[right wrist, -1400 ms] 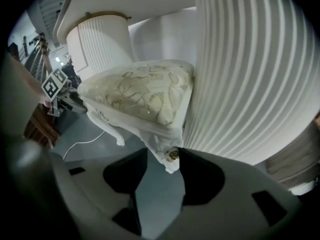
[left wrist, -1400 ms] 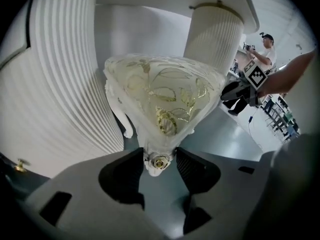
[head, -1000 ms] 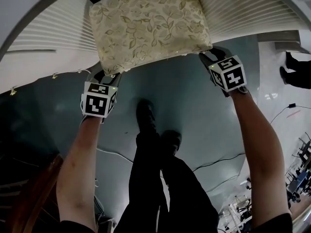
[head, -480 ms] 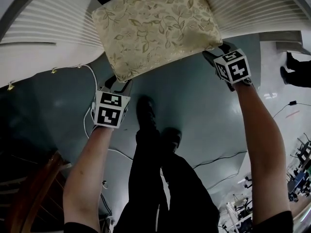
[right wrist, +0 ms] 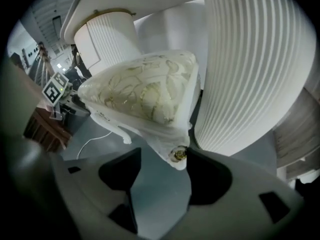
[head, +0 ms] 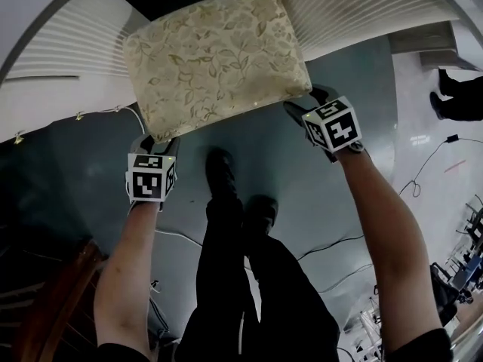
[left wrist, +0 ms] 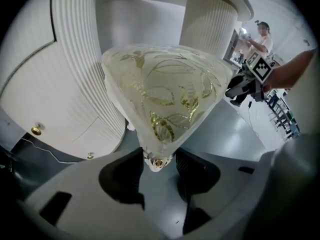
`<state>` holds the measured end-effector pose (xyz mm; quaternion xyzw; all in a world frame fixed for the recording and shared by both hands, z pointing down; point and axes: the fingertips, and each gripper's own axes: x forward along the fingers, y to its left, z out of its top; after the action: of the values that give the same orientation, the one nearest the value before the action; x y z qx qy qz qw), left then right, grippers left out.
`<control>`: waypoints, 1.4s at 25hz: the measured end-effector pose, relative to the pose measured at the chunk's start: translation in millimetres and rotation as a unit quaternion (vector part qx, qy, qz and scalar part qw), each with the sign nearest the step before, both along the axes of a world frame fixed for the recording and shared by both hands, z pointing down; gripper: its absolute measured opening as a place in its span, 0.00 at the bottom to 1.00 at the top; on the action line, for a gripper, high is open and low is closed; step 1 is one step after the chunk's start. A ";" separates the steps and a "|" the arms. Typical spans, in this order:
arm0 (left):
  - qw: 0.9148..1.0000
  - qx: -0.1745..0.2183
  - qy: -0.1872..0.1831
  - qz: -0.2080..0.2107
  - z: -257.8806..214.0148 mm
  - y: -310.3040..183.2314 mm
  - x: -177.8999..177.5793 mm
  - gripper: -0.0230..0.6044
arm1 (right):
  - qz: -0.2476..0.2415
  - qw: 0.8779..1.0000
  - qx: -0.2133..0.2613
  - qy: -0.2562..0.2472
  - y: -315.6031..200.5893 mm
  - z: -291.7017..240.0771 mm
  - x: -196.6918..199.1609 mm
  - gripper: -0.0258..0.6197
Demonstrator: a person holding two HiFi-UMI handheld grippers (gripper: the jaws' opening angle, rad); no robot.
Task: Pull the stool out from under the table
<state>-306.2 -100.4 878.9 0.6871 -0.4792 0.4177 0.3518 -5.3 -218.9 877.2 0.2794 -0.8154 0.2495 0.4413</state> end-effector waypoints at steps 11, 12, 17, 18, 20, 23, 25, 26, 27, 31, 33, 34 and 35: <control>0.994 -0.061 -0.017 -0.084 1.9 -8.5 10.7 0.39 | -0.093 0.993 -0.063 -0.020 -31.1 -0.1 2.1 0.46; 0.994 -0.062 -0.019 -0.091 2.3 -4.4 12.2 0.39 | -0.100 0.993 -0.067 -0.022 -27.3 0.2 3.2 0.46; 0.992 -0.079 -0.014 -0.100 -0.2 3.4 11.7 0.40 | -0.100 0.990 -0.098 -0.020 -9.1 -4.7 5.3 0.47; 0.991 -0.083 -0.011 -0.101 -2.0 3.2 11.7 0.40 | -0.101 0.989 -0.106 -0.018 -7.2 -6.9 6.1 0.47; 0.991 -0.089 -0.004 -0.096 -5.1 1.2 9.8 0.40 | -0.106 0.987 -0.122 -0.016 -3.1 -10.4 6.5 0.48; 0.992 -0.094 0.010 -0.078 -7.7 -0.5 2.9 0.42 | -0.107 0.983 -0.145 -0.031 3.0 -17.4 6.2 0.48; 0.992 -0.102 0.018 -0.067 -10.8 5.5 -2.2 0.39 | -0.093 0.981 -0.159 -0.064 5.7 -29.5 6.3 0.46; 0.992 -0.106 0.023 -0.066 -14.0 10.2 -4.6 0.39 | -0.085 0.979 -0.166 -0.086 5.6 -37.9 5.0 0.46; 0.991 -0.108 0.032 -0.068 -18.9 14.0 -6.6 0.40 | -0.080 0.976 -0.171 -0.107 3.4 -47.5 2.7 0.48; 0.987 -0.089 0.115 -0.074 -55.3 9.1 -2.2 0.54 | -0.033 0.965 -0.196 -0.170 -15.1 -82.6 -6.6 0.63; 0.982 -0.067 0.157 -0.079 -75.2 -0.9 -0.3 0.56 | -0.009 0.960 -0.205 -0.189 -26.5 -91.5 -15.7 0.69; 0.980 -0.058 0.171 -0.083 -82.1 -7.5 -1.2 0.57 | -0.003 0.959 -0.206 -0.195 -32.3 -93.4 -21.6 0.69; 0.979 -0.050 0.180 -0.086 -86.6 -14.9 -2.1 0.57 | 0.002 0.958 -0.207 -0.197 -37.5 -93.5 -26.9 0.69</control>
<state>-308.4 -115.3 792.3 0.6885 -0.4438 0.2786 0.5014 -32.2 -256.3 783.6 0.1292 -0.8163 0.4634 0.3198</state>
